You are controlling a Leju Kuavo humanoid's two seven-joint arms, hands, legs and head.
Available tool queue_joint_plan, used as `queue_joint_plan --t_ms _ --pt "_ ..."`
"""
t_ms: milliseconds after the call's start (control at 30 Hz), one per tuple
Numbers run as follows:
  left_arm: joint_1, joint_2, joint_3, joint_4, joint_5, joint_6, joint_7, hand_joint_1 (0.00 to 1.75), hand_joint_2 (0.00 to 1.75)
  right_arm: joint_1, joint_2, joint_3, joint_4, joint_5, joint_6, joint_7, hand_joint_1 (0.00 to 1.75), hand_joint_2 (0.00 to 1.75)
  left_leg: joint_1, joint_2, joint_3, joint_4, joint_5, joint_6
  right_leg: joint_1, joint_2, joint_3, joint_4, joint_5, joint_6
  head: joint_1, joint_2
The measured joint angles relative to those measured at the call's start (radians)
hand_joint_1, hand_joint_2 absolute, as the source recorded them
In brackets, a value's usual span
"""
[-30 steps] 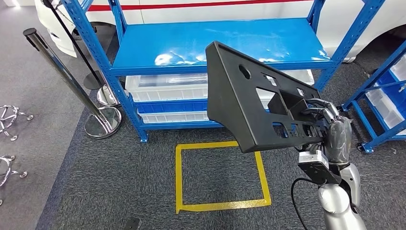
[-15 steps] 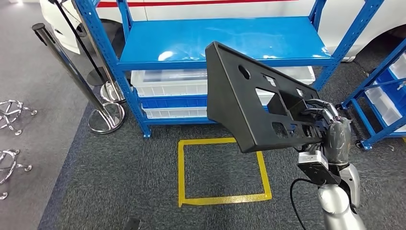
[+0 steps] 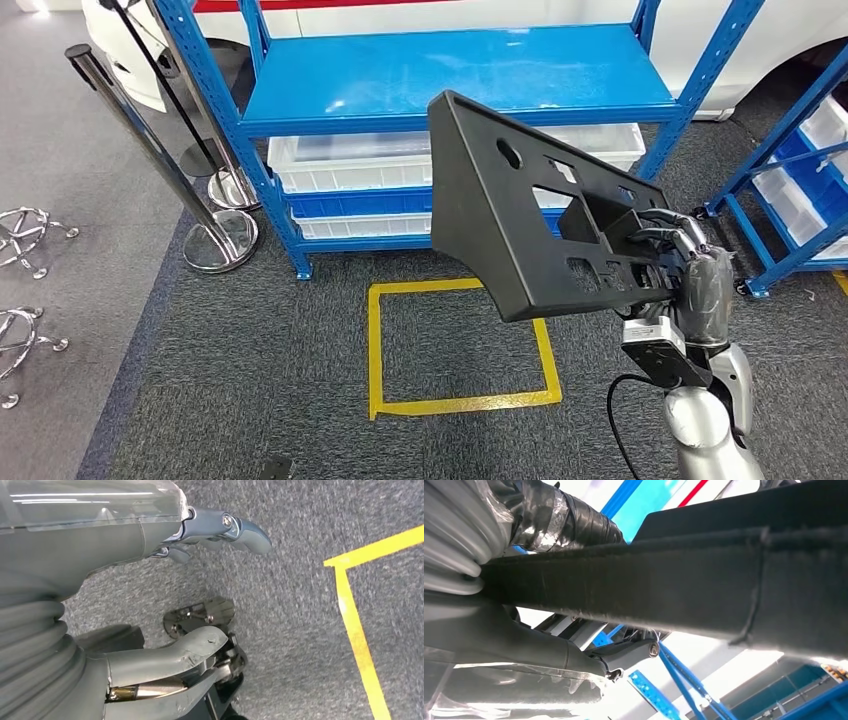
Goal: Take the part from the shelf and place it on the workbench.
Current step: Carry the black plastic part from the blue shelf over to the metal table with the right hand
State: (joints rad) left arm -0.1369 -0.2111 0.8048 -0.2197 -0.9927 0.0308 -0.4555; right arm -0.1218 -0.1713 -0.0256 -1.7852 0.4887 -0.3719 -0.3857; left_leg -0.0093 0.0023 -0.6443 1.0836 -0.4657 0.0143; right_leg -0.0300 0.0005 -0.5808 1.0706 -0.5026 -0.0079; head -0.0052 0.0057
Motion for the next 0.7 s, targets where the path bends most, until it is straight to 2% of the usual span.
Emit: queue_joint_plan --t_ms 33,100,133,167,200,267,300,333,367,433,467,500,533,600,633,667,700 --pt "0.000 0.000 0.000 0.000 0.000 0.000 0.000 0.00 1.75 0.000 0.000 0.000 0.000 0.000 0.000 0.000 1.75 0.00 0.003 0.000 -0.015 0.038 -0.035 -0.006 0.000 -0.001 -0.007 -0.002 0.007 -0.007 0.000 0.000" --pt "0.000 0.000 0.001 0.000 0.002 0.000 0.000 0.00 1.75 0.000 0.000 0.000 -0.001 0.000 0.000 0.000 1.75 0.00 0.009 0.000 -0.052 0.156 -0.113 -0.015 0.002 -0.002 -0.023 -0.002 0.020 -0.014 0.000 0.000" --pt "0.000 0.000 0.001 0.000 0.003 -0.001 0.000 0.00 1.75 0.001 0.000 0.000 -0.001 0.000 0.000 0.000 1.75 0.00 0.012 0.000 -0.063 0.205 -0.134 -0.017 0.004 -0.003 -0.032 -0.001 0.027 -0.014 0.000 0.000" --pt "0.001 0.000 0.001 0.000 0.004 -0.001 0.000 0.00 1.75 0.002 0.000 0.000 -0.001 0.000 0.000 0.000 1.75 0.00 0.014 0.000 -0.061 0.228 -0.138 -0.017 0.006 -0.003 -0.040 -0.001 0.033 -0.014 0.000 0.000" --pt "0.001 0.000 0.001 0.000 0.004 -0.001 0.000 0.00 1.75 0.002 0.000 0.000 -0.001 0.000 0.000 0.000 1.75 0.00 0.015 0.000 -0.040 0.211 -0.122 -0.015 0.008 -0.003 -0.047 -0.001 0.039 -0.013 0.000 0.000" --pt "0.000 0.000 0.002 0.000 0.005 -0.001 0.000 0.00 1.75 0.003 0.000 0.000 -0.002 0.000 0.000 0.000 1.75 0.00 0.013 -0.002 0.046 0.088 -0.074 -0.004 0.009 -0.002 -0.058 -0.001 0.050 -0.010 0.000 0.000" --pt "-0.002 0.000 0.002 0.000 0.005 -0.001 0.000 0.00 1.75 0.004 0.000 0.000 -0.002 0.000 -0.001 0.000 1.75 0.00 0.009 -0.003 0.090 0.018 -0.060 0.001 0.009 -0.001 -0.062 -0.002 0.056 -0.006 0.000 0.000" --pt "-0.002 0.000 0.003 0.000 0.005 -0.002 0.000 0.00 1.75 0.004 0.000 0.000 -0.002 0.000 -0.001 0.000 1.75 0.00 0.005 -0.004 0.120 -0.032 -0.053 0.004 0.007 -0.001 -0.064 -0.004 0.062 -0.001 0.000 0.000" --pt "-0.003 0.000 0.003 0.000 0.005 -0.002 0.000 0.00 1.75 0.004 0.000 0.000 -0.002 0.000 -0.001 0.000 1.75 0.00 0.000 -0.004 0.133 -0.060 -0.052 0.008 0.005 -0.001 -0.065 -0.007 0.068 0.005 0.000 0.000" --pt "-0.003 0.000 0.004 0.000 0.005 -0.002 0.000 0.00 1.75 0.006 0.000 0.000 -0.002 0.000 -0.001 0.000 1.75 0.00 -0.006 -0.005 0.133 -0.077 -0.036 0.016 -0.001 -0.002 -0.066 -0.016 0.082 0.019 0.000 0.000" --pt "-0.003 0.000 0.004 0.000 0.005 -0.002 0.000 0.00 1.75 0.007 0.000 0.000 -0.002 0.000 -0.001 0.000 1.75 0.00 -0.006 -0.003 0.133 -0.089 -0.024 0.021 -0.002 -0.002 -0.068 -0.016 0.080 0.024 0.000 0.000" --pt "-0.003 0.000 0.004 0.000 0.005 -0.002 0.000 0.00 1.75 0.008 0.000 0.000 -0.002 0.000 -0.001 0.000 1.75 0.00 -0.005 -0.001 0.131 -0.099 -0.011 0.028 -0.002 -0.002 -0.072 -0.006 0.063 0.026 0.000 0.000" --pt "-0.003 0.000 0.005 0.000 0.005 -0.002 0.000 0.00 1.75 0.009 0.000 0.000 -0.002 0.000 -0.001 0.000 1.75 0.00 -0.003 0.001 0.126 -0.108 0.001 0.034 -0.001 -0.001 -0.082 0.022 0.030 0.027 0.000 0.000" --pt "-0.003 0.000 0.005 0.000 0.005 -0.003 0.000 0.00 1.75 0.011 0.000 0.000 -0.001 0.000 -0.001 0.000 1.75 0.00 -0.004 0.004 0.106 -0.108 0.016 0.042 0.001 0.000 -0.113 0.129 -0.055 0.027 0.000 0.000" --pt "-0.003 0.000 0.006 0.000 0.004 -0.003 0.001 0.00 1.75 0.012 0.000 -0.001 -0.001 0.000 -0.001 0.000 1.75 0.00 -0.005 0.005 0.094 -0.104 0.022 0.043 0.001 0.000 -0.126 0.185 -0.082 0.029 0.000 0.000" --pt "-0.003 0.000 0.006 0.000 0.004 -0.003 0.001 0.00 1.75 0.014 0.000 -0.001 -0.001 0.000 -0.001 0.000 1.75 0.00 -0.006 0.005 0.081 -0.099 0.028 0.042 0.001 0.000 -0.128 0.220 -0.088 0.031 0.000 0.000" --pt "-0.002 0.000 0.007 0.000 0.004 -0.003 0.002 0.00 1.75 0.015 0.000 -0.001 -0.001 0.000 -0.001 0.000 1.75 0.00 -0.006 0.006 0.067 -0.092 0.033 0.040 0.000 -0.001 -0.115 0.224 -0.075 0.033 0.000 0.000"
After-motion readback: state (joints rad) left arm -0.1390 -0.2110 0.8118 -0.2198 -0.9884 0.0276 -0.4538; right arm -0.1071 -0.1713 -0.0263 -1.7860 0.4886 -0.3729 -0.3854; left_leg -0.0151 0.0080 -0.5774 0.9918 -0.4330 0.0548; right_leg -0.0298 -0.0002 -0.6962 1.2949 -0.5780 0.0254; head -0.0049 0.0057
